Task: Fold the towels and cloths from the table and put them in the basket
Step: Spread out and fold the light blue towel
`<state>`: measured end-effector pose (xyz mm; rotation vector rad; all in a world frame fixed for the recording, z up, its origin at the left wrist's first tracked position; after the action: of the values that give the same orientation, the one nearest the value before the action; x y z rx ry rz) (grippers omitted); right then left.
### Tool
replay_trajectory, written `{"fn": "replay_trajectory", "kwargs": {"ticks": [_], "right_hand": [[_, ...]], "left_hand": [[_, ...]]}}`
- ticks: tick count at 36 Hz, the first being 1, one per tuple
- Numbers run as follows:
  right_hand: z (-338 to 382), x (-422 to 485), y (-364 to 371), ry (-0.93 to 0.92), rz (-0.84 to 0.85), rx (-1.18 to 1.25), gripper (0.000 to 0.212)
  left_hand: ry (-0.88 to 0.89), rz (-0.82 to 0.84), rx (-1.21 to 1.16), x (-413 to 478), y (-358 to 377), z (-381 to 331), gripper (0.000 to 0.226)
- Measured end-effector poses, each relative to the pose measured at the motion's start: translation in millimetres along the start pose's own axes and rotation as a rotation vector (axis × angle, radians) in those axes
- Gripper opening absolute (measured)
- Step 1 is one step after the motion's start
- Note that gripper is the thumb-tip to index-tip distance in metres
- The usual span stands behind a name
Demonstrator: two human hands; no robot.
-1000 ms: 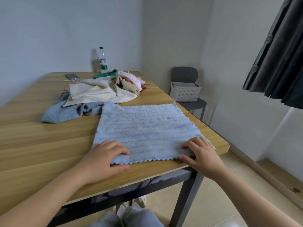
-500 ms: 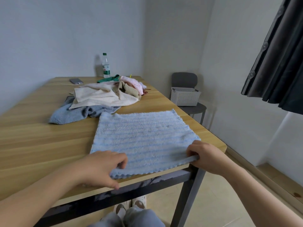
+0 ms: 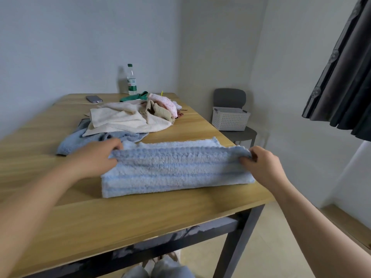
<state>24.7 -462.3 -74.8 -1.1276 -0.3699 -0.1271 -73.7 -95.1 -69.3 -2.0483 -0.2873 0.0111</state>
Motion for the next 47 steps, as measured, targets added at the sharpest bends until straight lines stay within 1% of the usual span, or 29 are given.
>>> {"fn": "replay_trajectory", "kwargs": {"ticks": [3, 5, 8, 12, 14, 16, 18, 21, 24, 25, 27, 28, 30, 33, 35, 38, 40, 41, 43, 45, 47], "right_hand": [[-2.0, 18.7, 4.0, 0.095, -0.022, 0.151, 0.017], [2.3, 32.4, 5.9, 0.113, -0.047, 0.204, 0.014], [11.5, 55.0, 10.4, 0.106, -0.084, 0.227, 0.012], [19.5, 84.2, 24.9, 0.11, -0.112, 0.267, 0.009], [21.8, 97.8, 36.5, 0.13, -0.11, 0.28, 0.008], [23.9, 110.8, 49.9, 0.156, -0.091, 0.264, 0.009], [22.2, 123.1, 65.3, 0.205, -0.053, 0.234, 0.008], [15.5, 137.4, 91.1, 0.276, 0.016, 0.205, 0.011], [9.9, 143.3, 115.2, 0.326, 0.063, 0.155, 0.014], [7.9, 142.9, 119.2, 0.339, 0.063, 0.128, 0.013], [4.5, 141.3, 121.0, 0.354, 0.041, 0.073, 0.013], [4.6, 142.9, 121.9, 0.35, 0.032, 0.047, 0.013], [5.4, 144.4, 123.5, 0.342, 0.033, 0.001, 0.011], [8.5, 145.2, 125.0, 0.318, 0.038, -0.046, 0.01], [11.1, 145.3, 126.2, 0.301, 0.044, -0.067, 0.01], [14.7, 145.8, 127.6, 0.266, 0.038, -0.102, 0.009], [16.4, 144.4, 128.1, 0.252, 0.043, -0.117, 0.015], [16.8, 143.2, 127.7, 0.253, 0.049, -0.119, 0.021], [17.0, 141.9, 126.9, 0.255, 0.05, -0.12, 0.031], [16.6, 142.1, 126.4, 0.256, 0.04, -0.125, 0.037], [15.7, 142.2, 125.1, 0.256, 0.015, -0.143, 0.041]], "left_hand": [[-0.008, -0.231, -0.269, 13.3, -17.9, 9.4, 0.014], [-0.03, -0.34, -0.445, 23.0, -19.6, 17.7, 0.014], [-0.057, -0.434, -0.609, 43.2, -16.3, 29.6, 0.015], [-0.145, -0.486, -0.805, 74.2, -4.5, 50.1, 0.015], [-0.189, -0.497, -0.788, 89.8, 2.5, 61.0, 0.014], [-0.231, -0.513, -0.708, 100.0, 7.2, 69.9, 0.019], [-0.232, -0.533, -0.633, 106.5, 11.6, 74.5, 0.027], [-0.207, -0.542, -0.529, 111.8, 20.2, 75.3, 0.031], [-0.233, -0.496, -0.46, 120.2, 30.3, 82.7, 0.032], [-0.232, -0.485, -0.446, 121.8, 30.8, 84.3, 0.029], [-0.238, -0.45, -0.387, 124.8, 33.3, 89.5, 0.017], [-0.259, -0.428, -0.352, 126.3, 34.7, 94.9, 0.017], [-0.309, -0.377, -0.266, 129.2, 37.7, 104.8, 0.03], [-0.382, -0.285, -0.176, 134.0, 42.1, 111.6, 0.03], [-0.402, -0.225, -0.178, 137.1, 47.7, 109.0, 0.029], [-0.382, -0.214, -0.295, 140.3, 51.8, 101.9, 0.03], [-0.375, -0.247, -0.423, 139.0, 50.9, 101.1, 0.033], [-0.364, -0.271, -0.492, 138.7, 49.9, 101.2, 0.031], [-0.342, -0.334, -0.649, 136.3, 46.0, 100.4, 0.019], [-0.33, -0.396, -0.825, 133.6, 43.3, 100.2, 0.011], [-0.33, -0.422, -1.033, 131.1, 44.8, 97.7, 0.007]]}}
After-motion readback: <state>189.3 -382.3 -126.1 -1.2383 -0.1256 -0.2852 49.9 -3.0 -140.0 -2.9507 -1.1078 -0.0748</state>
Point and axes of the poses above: each hand's wrist, its own x-axis towards the middle knuckle, its own y-axis out of the palm, z = x × y, the point moved 10 cm from there along x, towards the middle knuckle, and after that the axes turned 14 degrees about -x, right-handed, at the moved point
